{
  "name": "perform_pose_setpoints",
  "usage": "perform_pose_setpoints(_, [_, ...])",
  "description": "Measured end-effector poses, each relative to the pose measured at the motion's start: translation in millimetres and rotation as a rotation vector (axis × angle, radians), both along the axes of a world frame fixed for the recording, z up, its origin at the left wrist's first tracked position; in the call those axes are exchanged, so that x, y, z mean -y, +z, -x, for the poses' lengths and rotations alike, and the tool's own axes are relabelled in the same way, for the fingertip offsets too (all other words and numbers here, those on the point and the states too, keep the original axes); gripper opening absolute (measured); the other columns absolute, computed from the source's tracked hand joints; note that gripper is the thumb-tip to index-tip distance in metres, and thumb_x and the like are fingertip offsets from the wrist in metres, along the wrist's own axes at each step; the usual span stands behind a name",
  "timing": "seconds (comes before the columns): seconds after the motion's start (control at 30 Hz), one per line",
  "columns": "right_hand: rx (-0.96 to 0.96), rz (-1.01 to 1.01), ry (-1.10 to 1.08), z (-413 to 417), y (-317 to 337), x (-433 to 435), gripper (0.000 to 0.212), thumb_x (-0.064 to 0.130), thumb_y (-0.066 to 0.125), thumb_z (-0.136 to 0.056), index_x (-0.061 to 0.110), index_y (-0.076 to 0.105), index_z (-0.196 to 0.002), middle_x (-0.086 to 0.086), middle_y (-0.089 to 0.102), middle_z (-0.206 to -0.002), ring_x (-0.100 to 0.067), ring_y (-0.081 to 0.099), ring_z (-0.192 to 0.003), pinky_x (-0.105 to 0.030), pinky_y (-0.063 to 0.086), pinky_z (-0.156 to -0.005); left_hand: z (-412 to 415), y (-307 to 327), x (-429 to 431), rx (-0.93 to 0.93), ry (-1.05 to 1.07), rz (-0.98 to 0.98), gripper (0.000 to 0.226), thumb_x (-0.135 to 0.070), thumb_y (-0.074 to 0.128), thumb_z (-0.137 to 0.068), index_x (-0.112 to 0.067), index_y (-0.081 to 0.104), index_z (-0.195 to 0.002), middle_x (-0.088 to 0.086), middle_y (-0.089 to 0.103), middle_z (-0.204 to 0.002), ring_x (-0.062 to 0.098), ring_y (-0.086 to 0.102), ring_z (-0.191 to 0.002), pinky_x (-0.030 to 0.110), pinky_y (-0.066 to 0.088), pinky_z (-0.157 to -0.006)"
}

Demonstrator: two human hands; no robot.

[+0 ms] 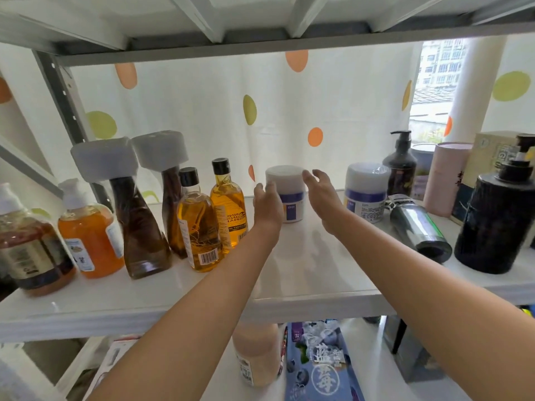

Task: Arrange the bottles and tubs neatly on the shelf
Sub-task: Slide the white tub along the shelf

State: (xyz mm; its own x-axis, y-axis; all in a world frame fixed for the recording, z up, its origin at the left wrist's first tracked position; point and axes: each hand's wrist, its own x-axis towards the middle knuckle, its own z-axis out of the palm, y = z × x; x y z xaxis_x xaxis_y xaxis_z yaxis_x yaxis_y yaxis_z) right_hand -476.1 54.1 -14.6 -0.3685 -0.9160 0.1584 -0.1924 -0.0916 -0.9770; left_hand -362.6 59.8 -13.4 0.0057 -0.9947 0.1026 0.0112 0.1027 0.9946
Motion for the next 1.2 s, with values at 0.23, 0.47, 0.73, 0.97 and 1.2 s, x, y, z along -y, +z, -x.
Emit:
perform_pose_setpoints(0.23, [0.081, -0.102, 0.155, 0, -1, 16, 0.058, 0.059, 0.028, -0.099, 0.032, 0.025, -0.15, 0.004, 0.042, -0.144, -0.02, 0.043, -0.125, -0.04, 0.037, -0.098, 11, -4, 32, -0.091, -0.058, -0.056, 0.055, -0.05, 0.014, -0.103, -0.02, 0.035, -0.145, 0.008, 0.053, -0.133, 0.018, 0.05, -0.108, 0.024, 0.041, -0.076])
perform_pose_setpoints(0.47, [0.069, -0.112, 0.211, 4, -5, 15, 0.057, 0.06, 0.029, -0.099, 0.031, 0.03, -0.148, -0.003, 0.043, -0.149, -0.026, 0.044, -0.132, -0.042, 0.038, -0.105, 6, -6, 34, -0.137, -0.101, -0.113, 0.059, -0.057, 0.018, -0.101, -0.021, 0.036, -0.144, 0.006, 0.054, -0.126, 0.022, 0.049, -0.111, 0.035, 0.037, -0.091])
perform_pose_setpoints(0.73, [0.086, -0.073, 0.216, -4, -16, -22, 0.053, 0.06, 0.028, -0.099, 0.035, 0.033, -0.146, 0.007, 0.051, -0.119, -0.011, 0.055, -0.096, -0.028, 0.042, -0.08, 1, -22, 9, -0.098, -0.084, -0.119, 0.063, -0.061, 0.021, -0.098, -0.023, 0.031, -0.148, 0.009, 0.05, -0.139, 0.027, 0.05, -0.124, 0.036, 0.044, -0.088])
perform_pose_setpoints(0.97, [0.111, -0.029, 0.224, -9, -21, -56, 0.048, 0.059, 0.029, -0.1, 0.036, 0.038, -0.141, 0.01, 0.057, -0.106, 0.001, 0.055, -0.083, -0.021, 0.041, -0.062, -4, -26, -23, -0.107, -0.091, -0.132, 0.062, -0.06, 0.023, -0.098, -0.024, 0.029, -0.149, 0.007, 0.049, -0.139, 0.027, 0.05, -0.125, 0.036, 0.045, -0.084])
perform_pose_setpoints(1.2, [0.103, 0.004, 0.204, -17, -29, -72, 0.054, 0.064, 0.032, -0.097, 0.035, 0.04, -0.141, 0.007, 0.063, -0.117, -0.005, 0.061, -0.094, -0.029, 0.049, -0.075, -9, -23, -47, -0.078, -0.091, -0.12, 0.061, -0.06, 0.025, -0.098, -0.025, 0.029, -0.148, 0.008, 0.051, -0.136, 0.027, 0.053, -0.119, 0.035, 0.047, -0.077])
